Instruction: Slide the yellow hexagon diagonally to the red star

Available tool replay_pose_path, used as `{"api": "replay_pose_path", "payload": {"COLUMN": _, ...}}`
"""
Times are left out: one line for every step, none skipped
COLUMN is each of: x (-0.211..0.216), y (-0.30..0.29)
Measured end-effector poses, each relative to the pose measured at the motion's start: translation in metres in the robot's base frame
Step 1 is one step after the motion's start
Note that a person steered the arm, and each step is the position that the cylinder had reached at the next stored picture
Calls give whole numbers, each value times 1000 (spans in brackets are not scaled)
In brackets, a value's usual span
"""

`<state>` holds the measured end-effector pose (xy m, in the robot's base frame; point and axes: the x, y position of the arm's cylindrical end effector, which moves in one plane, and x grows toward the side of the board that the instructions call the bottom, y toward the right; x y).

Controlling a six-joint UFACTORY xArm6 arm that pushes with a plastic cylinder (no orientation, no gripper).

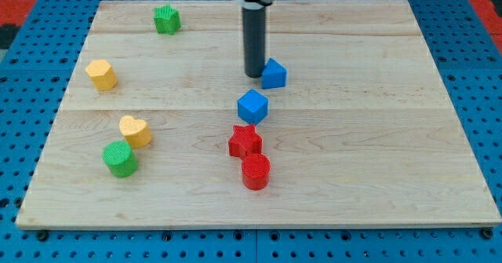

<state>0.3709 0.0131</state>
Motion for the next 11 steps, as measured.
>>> {"api": "replay_pose_path", "payload": {"x": -12, "y": -62}}
{"api": "replay_pose_path", "payload": {"x": -71, "y": -128}}
{"api": "replay_pose_path", "payload": {"x": -101, "y": -231}}
{"api": "replay_pose_path", "payload": {"x": -82, "y": -299}}
{"api": "replay_pose_path", "payload": {"x": -57, "y": -317}}
{"api": "replay_pose_path", "payload": {"x": 7, "y": -293}}
{"api": "replay_pose_path", "payload": {"x": 58, "y": -285}}
{"api": "replay_pose_path", "payload": {"x": 29, "y": -286}}
{"api": "replay_pose_path", "payload": {"x": 6, "y": -310}}
{"api": "replay_pose_path", "payload": {"x": 8, "y": -233}}
{"api": "replay_pose_path", "payload": {"x": 8, "y": -220}}
